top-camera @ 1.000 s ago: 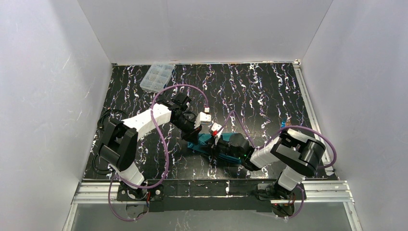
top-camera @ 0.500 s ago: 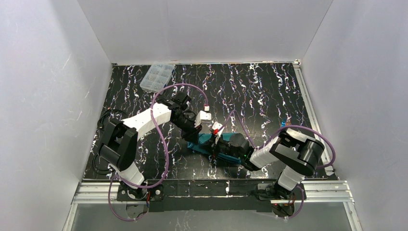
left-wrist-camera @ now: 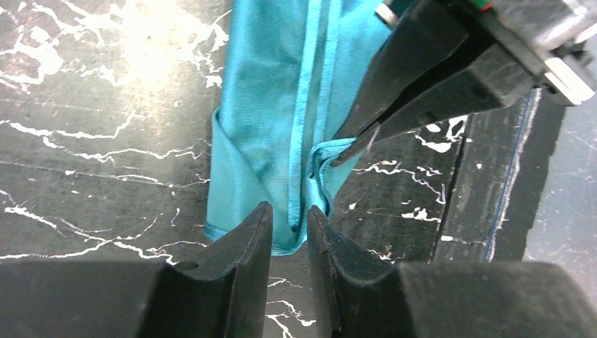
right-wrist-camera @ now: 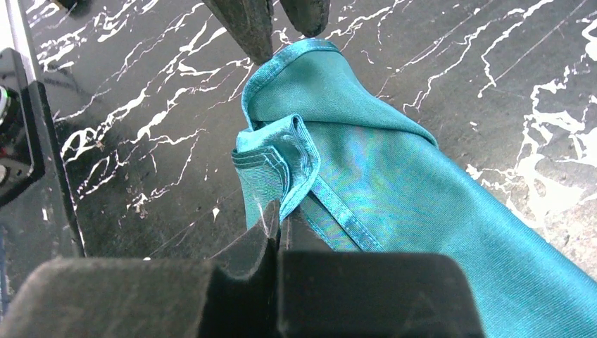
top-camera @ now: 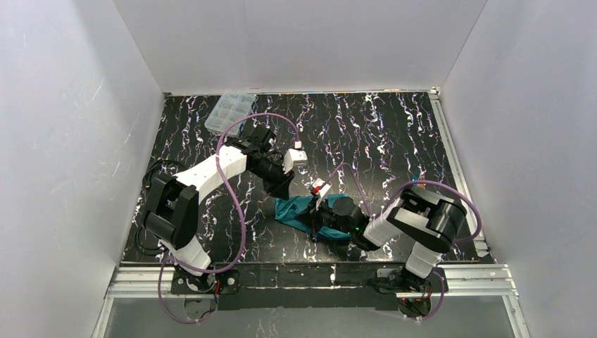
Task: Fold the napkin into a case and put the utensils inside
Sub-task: Stuff the top corner of the smaller-rectangle-folded napkin into the folded napkin.
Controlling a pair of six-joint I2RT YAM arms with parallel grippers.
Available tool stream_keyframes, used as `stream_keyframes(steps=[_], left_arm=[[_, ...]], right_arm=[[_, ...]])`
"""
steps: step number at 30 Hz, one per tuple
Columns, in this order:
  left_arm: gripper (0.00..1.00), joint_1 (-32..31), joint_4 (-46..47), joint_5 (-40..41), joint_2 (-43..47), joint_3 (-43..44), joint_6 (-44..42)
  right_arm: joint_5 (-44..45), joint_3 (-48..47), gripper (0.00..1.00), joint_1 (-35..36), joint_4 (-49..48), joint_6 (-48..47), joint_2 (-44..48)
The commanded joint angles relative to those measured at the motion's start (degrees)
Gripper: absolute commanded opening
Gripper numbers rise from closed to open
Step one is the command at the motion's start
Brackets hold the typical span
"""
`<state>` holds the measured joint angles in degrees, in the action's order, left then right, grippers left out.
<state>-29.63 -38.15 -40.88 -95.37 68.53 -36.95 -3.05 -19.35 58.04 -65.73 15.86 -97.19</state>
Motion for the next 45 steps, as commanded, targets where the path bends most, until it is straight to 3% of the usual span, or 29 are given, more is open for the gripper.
stream_keyframes(steps=[1,12,21,28,32,45], left_arm=[[0.22,-0.4,4.4,4.5,-0.1,-2.0,5.1],[0.18,-4.6,8.0,5.8,0.0,-7.5,5.3],[0.12,-5.8,11.8,13.1,-0.5,-8.3,5.6],[0.22,-7.2,11.1,13.1,-0.2,-9.5,5.0],[0.23,-8.2,11.5,13.3,0.1,-9.5,5.2],[0.23,-10.0,16.1,24.3,0.7,-11.3,1.7]], right_arm=[[1.9,0.3,0.01,0.0,-1.0,6.1,-1.2],[2.1,0.4,0.01,0.0,-0.8,16.7,-3.2],[1.0,-2.1,0.01,-0.8,6.1,19.4,-0.7],[-3.4,-3.3,0.01,-4.3,8.4,24.2,-1.2],[-6.7,-5.5,0.01,-4.8,10.0,25.5,-3.3],[-9.8,-6.4,0.01,-6.6,11.8,27.4,-4.4]])
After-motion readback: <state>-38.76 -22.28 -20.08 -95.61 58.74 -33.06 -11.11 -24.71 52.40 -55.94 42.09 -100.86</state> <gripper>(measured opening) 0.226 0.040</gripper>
